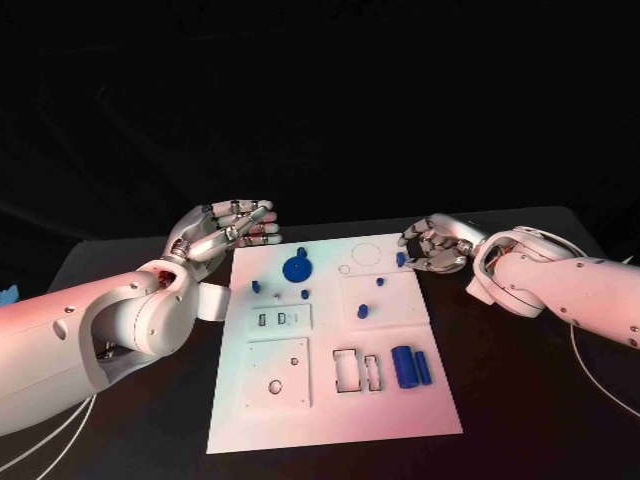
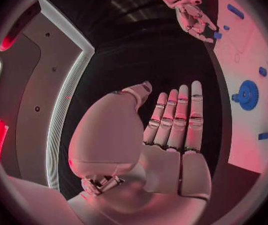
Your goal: Assemble the parts on the task board
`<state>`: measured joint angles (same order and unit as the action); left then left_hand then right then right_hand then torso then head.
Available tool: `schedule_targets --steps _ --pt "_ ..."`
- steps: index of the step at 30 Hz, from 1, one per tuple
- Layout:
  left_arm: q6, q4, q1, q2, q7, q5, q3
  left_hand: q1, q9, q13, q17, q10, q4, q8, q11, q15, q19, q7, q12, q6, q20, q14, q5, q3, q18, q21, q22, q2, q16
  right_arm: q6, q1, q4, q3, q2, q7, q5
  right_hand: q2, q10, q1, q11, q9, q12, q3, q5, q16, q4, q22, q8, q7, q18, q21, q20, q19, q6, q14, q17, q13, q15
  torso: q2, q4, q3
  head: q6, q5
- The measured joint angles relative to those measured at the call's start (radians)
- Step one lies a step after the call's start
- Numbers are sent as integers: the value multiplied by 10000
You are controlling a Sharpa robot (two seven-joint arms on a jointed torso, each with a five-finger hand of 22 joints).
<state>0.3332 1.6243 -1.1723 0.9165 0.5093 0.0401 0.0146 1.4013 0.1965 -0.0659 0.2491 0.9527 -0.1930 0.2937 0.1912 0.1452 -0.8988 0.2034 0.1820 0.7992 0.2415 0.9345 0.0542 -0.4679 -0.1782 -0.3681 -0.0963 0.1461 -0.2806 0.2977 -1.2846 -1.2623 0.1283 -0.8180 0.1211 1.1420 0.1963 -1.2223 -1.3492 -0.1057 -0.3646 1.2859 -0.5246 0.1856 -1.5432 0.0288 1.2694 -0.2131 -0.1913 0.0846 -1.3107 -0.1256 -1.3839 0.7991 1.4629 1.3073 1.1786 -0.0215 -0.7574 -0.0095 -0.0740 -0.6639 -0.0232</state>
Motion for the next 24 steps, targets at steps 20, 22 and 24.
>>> schedule_targets --steps 20,22,24 --pt "-4 -3 0 5 -1 -2 2 0 0 0 16 36 41 0 -36 0 0 0 -49 0 0 0 0 -41 1 0 8 0 38 -14 136 189 2 289 -189 201 -145 -179 146 110 -79 118 -154 -40 0 -11 66 -409 124 0 -40 6 -5 588 0 7 139 0 11 -12 -5 -80 33" --pt "-4 -3 0 5 -1 -2 2 0 0 0 16 36 41 0 -36 0 0 0 -49 0 0 0 0 -41 0 0 8 0 38 -12 148 209 2 316 -200 210 -149 -232 150 163 -124 118 -154 -39 0 -11 66 -541 185 -1 -40 46 -46 752 10 7 152 11 11 -12 -5 -82 36" --pt "-4 -3 0 5 -2 -2 1 0 0 0 15 36 41 0 -36 0 0 0 -49 0 0 0 0 -41 1 0 8 0 38 -10 160 233 2 337 -208 215 -200 -232 201 163 -159 118 -170 -39 0 -27 82 -655 257 -1 -40 58 -57 825 39 7 151 40 10 -11 -7 -94 43"
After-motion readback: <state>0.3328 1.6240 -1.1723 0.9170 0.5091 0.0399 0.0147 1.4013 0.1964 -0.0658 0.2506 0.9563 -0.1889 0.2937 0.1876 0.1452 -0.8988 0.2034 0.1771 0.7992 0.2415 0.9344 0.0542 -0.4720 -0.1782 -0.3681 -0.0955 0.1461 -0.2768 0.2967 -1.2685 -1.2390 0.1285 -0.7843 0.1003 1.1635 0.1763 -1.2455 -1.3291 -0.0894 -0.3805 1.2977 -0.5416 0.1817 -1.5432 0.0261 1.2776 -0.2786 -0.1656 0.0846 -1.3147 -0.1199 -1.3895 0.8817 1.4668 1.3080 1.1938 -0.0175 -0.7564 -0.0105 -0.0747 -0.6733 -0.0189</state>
